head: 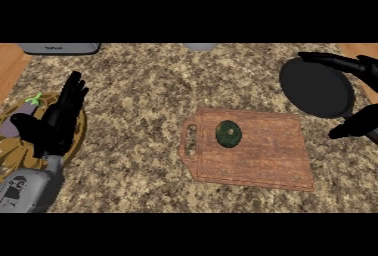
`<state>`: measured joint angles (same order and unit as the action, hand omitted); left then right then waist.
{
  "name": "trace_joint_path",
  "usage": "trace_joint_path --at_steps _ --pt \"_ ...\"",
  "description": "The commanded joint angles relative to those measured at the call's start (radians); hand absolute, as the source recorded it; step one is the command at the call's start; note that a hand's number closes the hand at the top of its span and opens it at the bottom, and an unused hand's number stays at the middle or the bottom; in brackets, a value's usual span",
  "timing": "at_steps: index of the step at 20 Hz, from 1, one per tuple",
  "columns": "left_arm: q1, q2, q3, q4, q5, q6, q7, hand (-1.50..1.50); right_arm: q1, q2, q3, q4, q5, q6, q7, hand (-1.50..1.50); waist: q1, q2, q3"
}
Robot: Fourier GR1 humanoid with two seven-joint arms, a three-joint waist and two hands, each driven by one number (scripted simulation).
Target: Pick the squash from the cutting board and place it in the pan
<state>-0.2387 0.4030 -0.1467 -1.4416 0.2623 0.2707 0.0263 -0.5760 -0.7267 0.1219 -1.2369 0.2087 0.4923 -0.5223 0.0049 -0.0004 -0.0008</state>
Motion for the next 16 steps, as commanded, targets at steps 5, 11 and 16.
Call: trace_joint_path --at_steps 5,11,16 --pt "0.002 -0.028 0.014 -0.011 -0.038 -0.005 0.025 0.00 -0.170 0.124 0.040 -0.090 0.091 0.006 0.249 -1.50 0.004 0.000 0.000" --pt "0.030 -0.064 0.032 0.000 -0.076 -0.012 -0.003 0.00 -0.119 0.201 0.056 -0.228 0.065 0.115 0.350 -1.50 -0.004 -0.002 0.000" --pt "0.040 -0.045 0.069 -0.026 -0.071 -0.047 0.019 0.00 -0.040 0.294 0.109 -0.315 0.073 0.133 0.392 -1.50 -0.004 -0.002 0.001"
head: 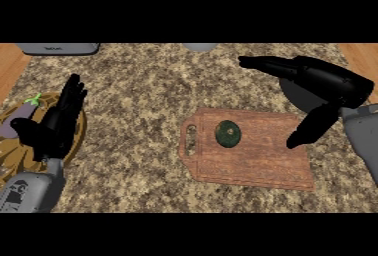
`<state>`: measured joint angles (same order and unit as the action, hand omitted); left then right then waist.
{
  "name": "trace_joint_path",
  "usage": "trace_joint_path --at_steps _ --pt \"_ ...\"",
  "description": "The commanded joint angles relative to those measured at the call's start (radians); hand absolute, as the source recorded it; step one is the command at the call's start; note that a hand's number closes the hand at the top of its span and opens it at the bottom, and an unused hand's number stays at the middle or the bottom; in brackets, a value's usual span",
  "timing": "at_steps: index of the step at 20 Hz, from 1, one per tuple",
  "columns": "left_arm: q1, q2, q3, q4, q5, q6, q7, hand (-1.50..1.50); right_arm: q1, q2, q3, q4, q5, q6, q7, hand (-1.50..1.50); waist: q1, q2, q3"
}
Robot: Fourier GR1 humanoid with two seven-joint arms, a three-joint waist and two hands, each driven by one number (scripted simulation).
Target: Pick the squash from the cutting board and place it in the pan
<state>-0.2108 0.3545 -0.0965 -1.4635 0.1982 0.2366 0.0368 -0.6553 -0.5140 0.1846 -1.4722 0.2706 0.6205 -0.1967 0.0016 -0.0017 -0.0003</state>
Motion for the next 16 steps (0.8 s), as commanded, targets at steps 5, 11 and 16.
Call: trace_joint_path --at_steps 5,11,16 --pt "0.006 0.000 0.050 -0.016 -0.010 -0.045 0.024 0.00 0.119 0.055 0.038 -0.159 0.083 0.044 0.144 -1.50 -0.004 -0.001 0.000" --pt "-0.053 -0.038 0.056 0.015 -0.054 -0.061 0.035 0.00 0.071 0.161 0.035 -0.063 0.183 0.009 0.184 -1.50 0.001 0.002 0.000" --pt "-0.016 -0.044 0.087 0.006 -0.059 -0.073 0.019 0.00 0.098 0.153 0.054 0.027 0.306 -0.045 0.116 -1.50 0.003 0.002 0.000"
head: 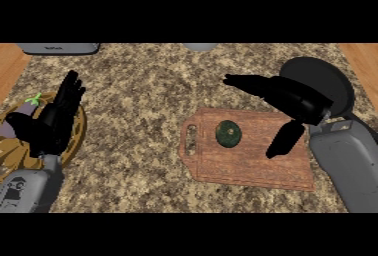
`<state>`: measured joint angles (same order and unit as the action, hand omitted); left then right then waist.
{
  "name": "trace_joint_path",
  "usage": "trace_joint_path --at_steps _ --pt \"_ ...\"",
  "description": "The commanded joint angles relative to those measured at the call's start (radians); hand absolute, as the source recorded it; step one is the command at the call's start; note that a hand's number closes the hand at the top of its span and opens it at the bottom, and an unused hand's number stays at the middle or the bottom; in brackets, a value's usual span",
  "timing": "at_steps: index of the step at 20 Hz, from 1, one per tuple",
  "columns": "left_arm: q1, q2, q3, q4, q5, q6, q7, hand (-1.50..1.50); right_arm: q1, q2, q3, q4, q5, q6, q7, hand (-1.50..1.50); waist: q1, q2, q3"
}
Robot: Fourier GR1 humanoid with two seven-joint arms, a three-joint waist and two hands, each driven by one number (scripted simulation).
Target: Pick the squash from the cutting board and place it in the pan
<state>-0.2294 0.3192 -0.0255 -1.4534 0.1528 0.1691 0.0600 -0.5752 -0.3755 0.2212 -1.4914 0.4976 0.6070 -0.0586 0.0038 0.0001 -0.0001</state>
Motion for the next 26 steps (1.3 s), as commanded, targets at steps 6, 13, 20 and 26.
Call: trace_joint_path --at_steps 6,13,20,26 --pt "0.022 -0.042 0.017 0.012 -0.038 -0.028 -0.042 0.00 -0.034 0.042 0.028 0.178 0.122 0.020 -0.098 -1.50 0.003 0.001 0.000" --pt "0.047 -0.071 0.027 -0.019 -0.080 -0.018 -0.043 0.00 0.007 0.071 0.069 0.184 0.232 0.000 -0.148 -1.50 0.001 0.000 0.000" --pt "0.023 -0.071 0.063 -0.016 -0.060 -0.066 -0.009 0.00 -0.017 0.087 0.082 0.228 0.338 -0.013 -0.154 -1.50 0.001 0.000 0.000" --pt "0.018 -0.110 0.042 -0.004 -0.112 -0.029 -0.017 0.00 -0.043 0.131 0.141 0.305 0.462 -0.070 -0.132 -1.50 0.000 0.001 0.000"
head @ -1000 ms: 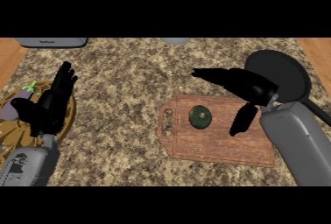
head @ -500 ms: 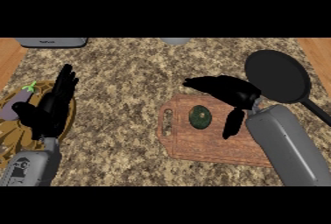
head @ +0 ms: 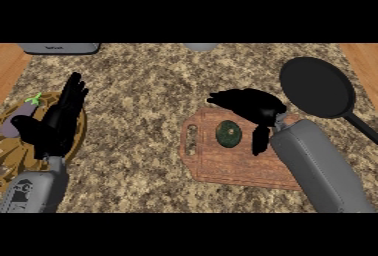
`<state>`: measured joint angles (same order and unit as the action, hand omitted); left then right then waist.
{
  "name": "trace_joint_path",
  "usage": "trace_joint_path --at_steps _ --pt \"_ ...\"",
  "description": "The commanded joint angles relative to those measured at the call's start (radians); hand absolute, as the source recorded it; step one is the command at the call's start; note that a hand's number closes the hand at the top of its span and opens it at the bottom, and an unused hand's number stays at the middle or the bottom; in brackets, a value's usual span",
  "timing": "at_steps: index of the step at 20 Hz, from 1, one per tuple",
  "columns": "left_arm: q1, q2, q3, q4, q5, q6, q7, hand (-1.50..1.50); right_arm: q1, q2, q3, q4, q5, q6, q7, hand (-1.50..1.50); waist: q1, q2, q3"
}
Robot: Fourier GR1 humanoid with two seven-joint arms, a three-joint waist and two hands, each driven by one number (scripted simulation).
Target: Pick the squash from the cutting board and place it in the pan
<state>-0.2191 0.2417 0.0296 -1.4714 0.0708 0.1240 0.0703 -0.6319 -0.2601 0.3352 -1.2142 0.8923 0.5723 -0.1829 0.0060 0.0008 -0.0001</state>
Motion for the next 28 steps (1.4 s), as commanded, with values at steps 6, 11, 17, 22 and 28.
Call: trace_joint_path --at_steps 6,11,17,22,28 --pt "0.025 -0.021 0.020 0.025 -0.026 -0.022 -0.029 0.00 -0.010 0.051 -0.007 0.090 0.114 0.003 0.007 -1.50 -0.002 0.000 0.000" --pt "-0.018 -0.035 0.018 -0.012 -0.035 -0.015 0.035 0.00 -0.030 0.127 0.006 0.138 0.179 -0.037 0.017 -1.50 0.000 -0.001 0.000" --pt "-0.021 -0.010 0.058 -0.018 -0.004 -0.063 0.050 0.00 -0.082 0.143 -0.007 0.336 0.256 -0.138 -0.046 -1.50 0.005 0.001 0.000" --pt "-0.026 -0.013 0.068 -0.010 -0.029 -0.060 0.030 0.00 -0.058 0.134 -0.012 0.330 0.291 -0.096 -0.059 -1.50 0.000 0.000 0.000" --pt "-0.021 -0.043 0.038 -0.055 -0.067 -0.023 0.057 0.00 -0.001 0.110 0.045 0.345 0.319 -0.181 -0.235 1.50 0.000 -0.001 0.001"
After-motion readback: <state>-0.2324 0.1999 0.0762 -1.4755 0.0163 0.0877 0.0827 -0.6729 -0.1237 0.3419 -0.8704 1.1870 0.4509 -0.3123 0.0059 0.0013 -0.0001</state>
